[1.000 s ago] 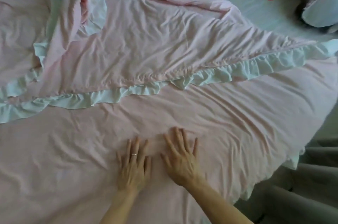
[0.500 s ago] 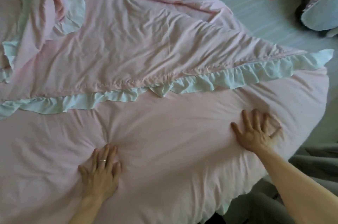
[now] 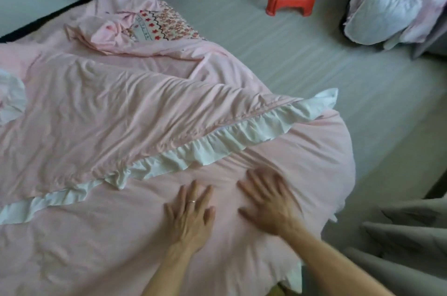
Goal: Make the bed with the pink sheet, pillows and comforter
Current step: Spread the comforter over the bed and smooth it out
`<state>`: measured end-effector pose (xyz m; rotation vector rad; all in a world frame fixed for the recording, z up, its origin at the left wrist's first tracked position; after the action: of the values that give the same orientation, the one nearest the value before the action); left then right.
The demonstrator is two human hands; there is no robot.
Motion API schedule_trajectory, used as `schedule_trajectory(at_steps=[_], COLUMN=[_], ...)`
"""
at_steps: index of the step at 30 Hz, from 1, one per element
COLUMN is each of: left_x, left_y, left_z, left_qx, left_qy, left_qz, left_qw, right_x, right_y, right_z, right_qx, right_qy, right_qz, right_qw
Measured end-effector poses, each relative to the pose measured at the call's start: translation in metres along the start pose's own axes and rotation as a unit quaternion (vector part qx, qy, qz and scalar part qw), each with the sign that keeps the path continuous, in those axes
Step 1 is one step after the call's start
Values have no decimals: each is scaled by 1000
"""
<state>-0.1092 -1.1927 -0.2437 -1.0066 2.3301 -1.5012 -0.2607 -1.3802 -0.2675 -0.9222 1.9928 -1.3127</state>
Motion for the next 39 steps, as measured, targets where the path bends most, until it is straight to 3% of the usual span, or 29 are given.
schedule_trajectory(at_steps=[2, 5, 8, 10, 12, 13, 14, 15, 17, 20, 22, 25, 27, 29, 32, 34, 37, 39], left_x=[9, 25, 46, 61, 73, 79, 85, 94, 103, 98, 96, 93, 89, 89, 96, 108, 128, 138], left_y=[3, -5, -27, -39, -50, -56, -62, -72, -81, -76, -77, -93, -102, -114, -128, -142, -161, -170], left_z=[7, 18, 28, 43, 58, 67, 76, 82, 99, 117, 129, 150, 162, 176, 197, 214, 250, 274], left_qx=[-44, -92, -134, -112, -61, 2, 51, 44, 90, 139, 145, 189, 213, 252, 403, 448, 387, 306], left_qy=[-34, -89, -114, -146, -199, -227, -230, -216, -206, -337, -370, -456, -523, -524, -413, -313, -265, -304], left_qz=[27, -8, -3, -16, -64, -103, -148, -203, -259, -362, -414, -441, -424, -377, -236, -164, -146, -167], left_qw=[998, 992, 984, 983, 976, 968, 961, 954, 940, 858, 819, 750, 708, 721, 782, 821, 871, 887], right_x=[81, 164, 199, 201, 186, 178, 169, 161, 153, 145, 148, 155, 155, 156, 163, 165, 175, 185], right_y=[-24, -62, -85, -105, -124, -132, -141, -147, -160, -171, -176, -172, -164, -158, -152, -156, -148, -142], right_z=[20, 40, 44, 51, 58, 63, 70, 76, 104, 147, 172, 204, 213, 225, 235, 240, 254, 263], right_qx=[-8, -87, -118, -108, -33, 35, 93, 147, 196, 126, 47, -111, -144, -142, -178, -182, -153, -223], right_qy=[105, 260, 289, 307, 281, 250, 208, 164, 87, 35, 19, -11, -43, -54, -68, -72, -67, -69], right_qz=[-4, -13, -31, -33, -31, -16, 5, 24, 49, 55, 33, 44, 50, 69, 79, 99, 125, 189], right_qw=[994, 962, 949, 945, 959, 968, 974, 975, 975, 990, 998, 993, 987, 986, 978, 976, 978, 954])
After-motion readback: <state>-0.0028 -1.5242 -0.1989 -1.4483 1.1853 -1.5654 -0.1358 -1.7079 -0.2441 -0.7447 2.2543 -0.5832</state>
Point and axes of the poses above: each hand's wrist, its own z-axis towards the middle knuckle, its own y-axis out of the palm, x = y × z, the point moved 1 cm from there along z, towards the middle knuckle, and after that the axes turned 10 degrees about y, right-handed, at the moved point
